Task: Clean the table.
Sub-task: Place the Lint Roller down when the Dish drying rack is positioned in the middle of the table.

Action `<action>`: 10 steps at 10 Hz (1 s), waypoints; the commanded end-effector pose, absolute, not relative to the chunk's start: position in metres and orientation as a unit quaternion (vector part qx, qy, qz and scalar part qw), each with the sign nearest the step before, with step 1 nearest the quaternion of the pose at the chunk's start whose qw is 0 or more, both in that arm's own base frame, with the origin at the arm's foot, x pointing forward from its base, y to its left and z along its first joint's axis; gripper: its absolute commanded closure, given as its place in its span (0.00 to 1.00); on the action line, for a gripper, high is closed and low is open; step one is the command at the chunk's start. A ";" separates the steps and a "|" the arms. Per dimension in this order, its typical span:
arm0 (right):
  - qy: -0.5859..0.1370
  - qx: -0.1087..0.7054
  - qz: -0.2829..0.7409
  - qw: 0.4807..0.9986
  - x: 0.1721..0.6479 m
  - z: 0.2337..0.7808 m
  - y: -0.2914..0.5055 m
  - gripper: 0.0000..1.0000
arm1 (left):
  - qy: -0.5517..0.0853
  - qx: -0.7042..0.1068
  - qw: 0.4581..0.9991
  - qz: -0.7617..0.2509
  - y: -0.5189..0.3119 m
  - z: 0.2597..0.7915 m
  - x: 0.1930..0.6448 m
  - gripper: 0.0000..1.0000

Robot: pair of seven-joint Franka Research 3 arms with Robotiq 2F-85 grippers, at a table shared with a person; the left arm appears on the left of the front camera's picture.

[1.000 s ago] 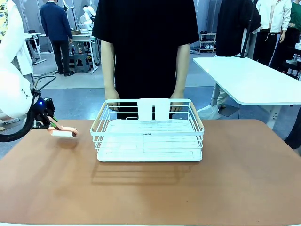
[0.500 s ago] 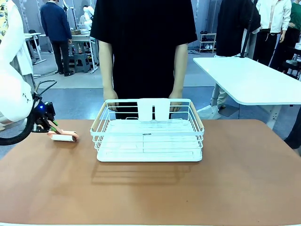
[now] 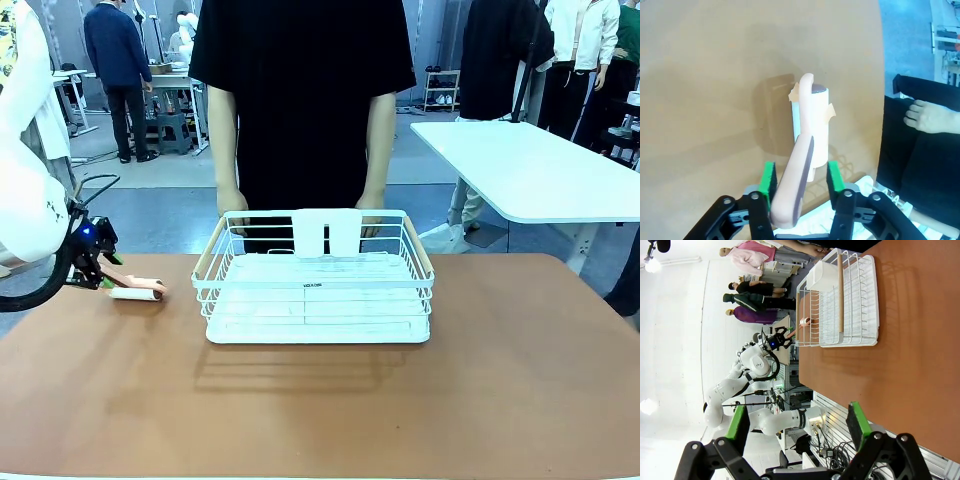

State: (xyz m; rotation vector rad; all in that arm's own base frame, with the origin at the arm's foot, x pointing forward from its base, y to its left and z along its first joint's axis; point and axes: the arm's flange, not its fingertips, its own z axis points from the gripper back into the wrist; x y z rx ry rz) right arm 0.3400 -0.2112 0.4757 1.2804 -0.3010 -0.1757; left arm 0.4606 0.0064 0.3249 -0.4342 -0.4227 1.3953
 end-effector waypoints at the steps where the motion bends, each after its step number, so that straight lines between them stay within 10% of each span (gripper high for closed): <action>1: -0.143 0.599 -0.075 0.785 0.338 0.478 -0.211 0.00 | -0.194 -0.188 0.724 0.634 -0.001 0.335 0.455 0.31; 2: -0.143 0.599 -0.075 0.785 0.338 0.478 -0.211 0.00 | -0.194 -0.183 0.725 0.635 0.000 0.340 0.455 0.00; 10: -0.143 0.599 -0.075 0.785 0.338 0.478 -0.211 0.00 | -0.099 -0.128 0.778 0.607 0.022 0.437 0.441 0.00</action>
